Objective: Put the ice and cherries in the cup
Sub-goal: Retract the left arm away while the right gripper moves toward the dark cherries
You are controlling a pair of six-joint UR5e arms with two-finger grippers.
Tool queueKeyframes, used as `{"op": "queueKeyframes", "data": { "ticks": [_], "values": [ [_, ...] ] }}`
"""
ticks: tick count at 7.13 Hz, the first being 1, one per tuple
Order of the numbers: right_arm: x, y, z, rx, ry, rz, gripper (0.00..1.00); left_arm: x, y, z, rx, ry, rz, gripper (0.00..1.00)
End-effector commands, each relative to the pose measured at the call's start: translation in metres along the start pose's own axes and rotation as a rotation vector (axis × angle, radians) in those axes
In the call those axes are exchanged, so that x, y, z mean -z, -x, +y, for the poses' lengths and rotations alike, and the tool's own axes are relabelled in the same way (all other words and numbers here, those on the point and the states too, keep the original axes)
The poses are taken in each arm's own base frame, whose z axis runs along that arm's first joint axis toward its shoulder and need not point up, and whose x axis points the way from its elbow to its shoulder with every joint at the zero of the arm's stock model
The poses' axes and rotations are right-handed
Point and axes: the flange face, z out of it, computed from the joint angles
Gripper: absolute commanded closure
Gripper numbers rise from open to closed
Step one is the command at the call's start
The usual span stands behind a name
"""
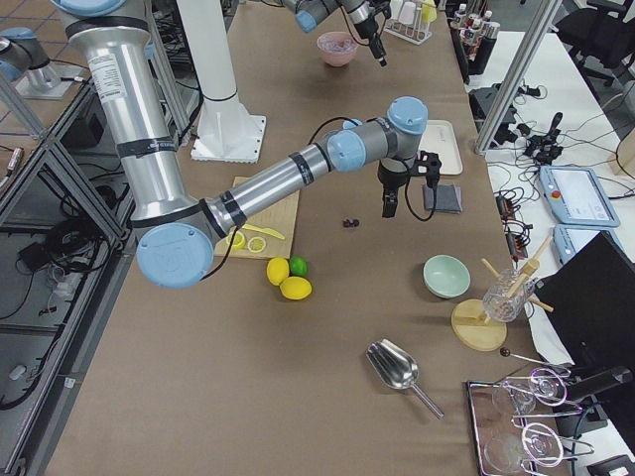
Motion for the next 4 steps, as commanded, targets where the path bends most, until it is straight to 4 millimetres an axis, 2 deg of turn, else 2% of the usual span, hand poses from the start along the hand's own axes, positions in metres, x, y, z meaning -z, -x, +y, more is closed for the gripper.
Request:
{"op": "queueKeyframes", "data": {
  "ticks": [1,2,3,4],
  "values": [
    [-0.063,0.086,0.021,0.014,-0.022,0.015,0.0,0.03,0.137,-0.067,-0.078,0.112,-0.034,0.02],
    [-0.094,0.108,0.032,0.007,-0.038,-0.024,0.0,0.052,0.205,-0.088,-0.215,0.178,-0.051,0.02],
    [-0.132,0.116,0.039,0.019,-0.045,-0.023,0.0,0.071,0.255,-0.102,-0.267,0.187,-0.083,0.02],
    [-0.166,0.109,0.043,0.038,-0.055,0.015,0.0,0.081,0.292,-0.104,-0.284,0.207,-0.102,0.02]
  ]
}}
